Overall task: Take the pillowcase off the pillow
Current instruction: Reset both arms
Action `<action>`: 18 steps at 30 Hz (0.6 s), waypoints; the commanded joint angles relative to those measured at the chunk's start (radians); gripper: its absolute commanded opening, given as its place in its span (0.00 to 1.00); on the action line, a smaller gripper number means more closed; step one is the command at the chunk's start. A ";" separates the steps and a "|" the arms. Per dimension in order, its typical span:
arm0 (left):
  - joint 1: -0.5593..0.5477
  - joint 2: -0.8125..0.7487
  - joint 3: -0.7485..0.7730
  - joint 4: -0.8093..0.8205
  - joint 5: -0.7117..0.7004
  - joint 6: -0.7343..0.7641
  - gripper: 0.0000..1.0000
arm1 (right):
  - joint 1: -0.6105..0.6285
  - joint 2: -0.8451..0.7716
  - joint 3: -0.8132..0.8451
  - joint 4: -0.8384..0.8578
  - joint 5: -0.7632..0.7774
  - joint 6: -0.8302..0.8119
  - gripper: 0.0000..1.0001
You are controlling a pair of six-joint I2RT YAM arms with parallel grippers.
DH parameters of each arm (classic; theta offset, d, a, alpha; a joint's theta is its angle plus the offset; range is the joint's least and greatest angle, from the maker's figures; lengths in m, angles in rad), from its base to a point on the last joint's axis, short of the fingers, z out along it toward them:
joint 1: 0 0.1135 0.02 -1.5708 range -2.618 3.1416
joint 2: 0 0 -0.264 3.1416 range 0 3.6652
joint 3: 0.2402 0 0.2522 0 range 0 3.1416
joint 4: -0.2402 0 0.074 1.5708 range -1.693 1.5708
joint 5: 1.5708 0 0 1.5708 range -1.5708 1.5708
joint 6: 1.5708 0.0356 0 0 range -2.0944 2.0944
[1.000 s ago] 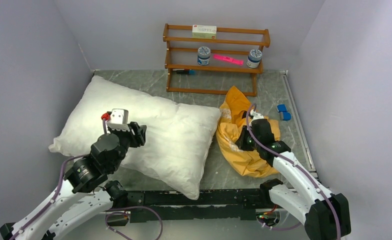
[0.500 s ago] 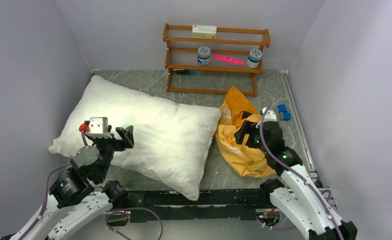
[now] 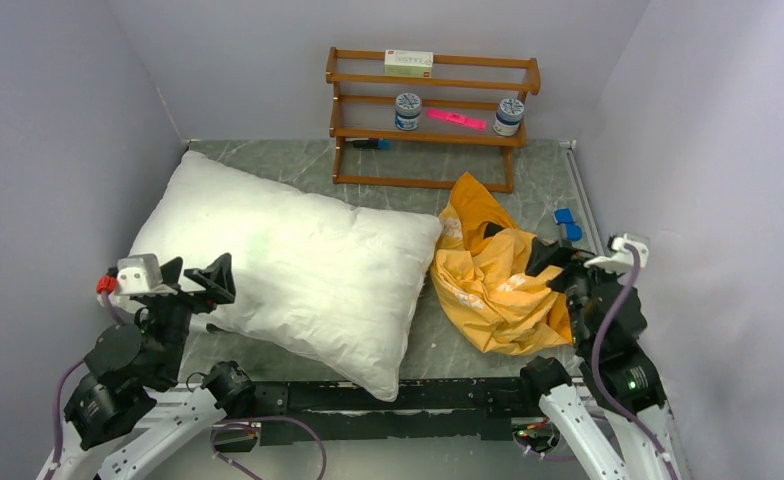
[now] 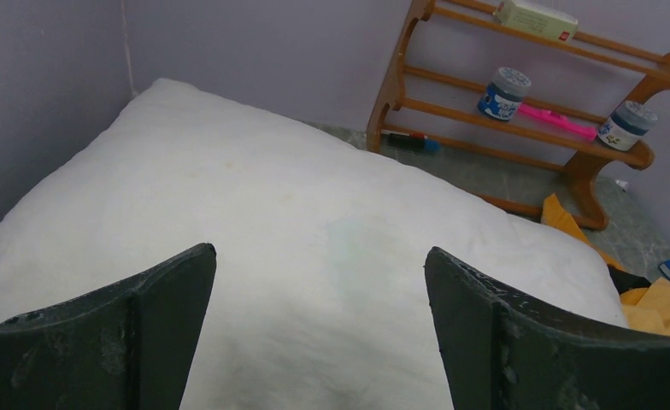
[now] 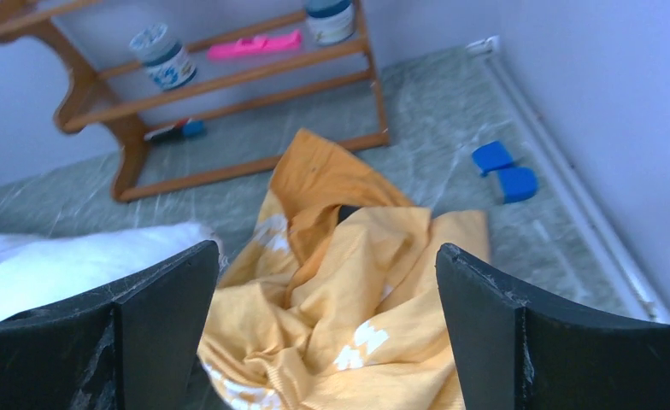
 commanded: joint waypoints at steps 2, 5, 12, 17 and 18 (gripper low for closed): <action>0.003 -0.091 -0.061 0.045 -0.044 0.034 0.96 | 0.002 -0.133 -0.032 0.034 0.172 -0.143 1.00; 0.003 -0.126 -0.101 0.095 -0.039 0.045 0.96 | -0.001 -0.201 -0.078 0.083 0.185 -0.175 1.00; 0.002 -0.146 -0.183 0.186 -0.059 0.057 0.97 | 0.001 -0.313 -0.178 0.167 0.187 -0.206 1.00; 0.002 -0.154 -0.221 0.213 -0.067 0.091 0.96 | -0.001 -0.348 -0.209 0.183 0.183 -0.226 1.00; 0.002 -0.154 -0.226 0.215 -0.076 0.092 0.96 | 0.000 -0.348 -0.215 0.186 0.177 -0.229 1.00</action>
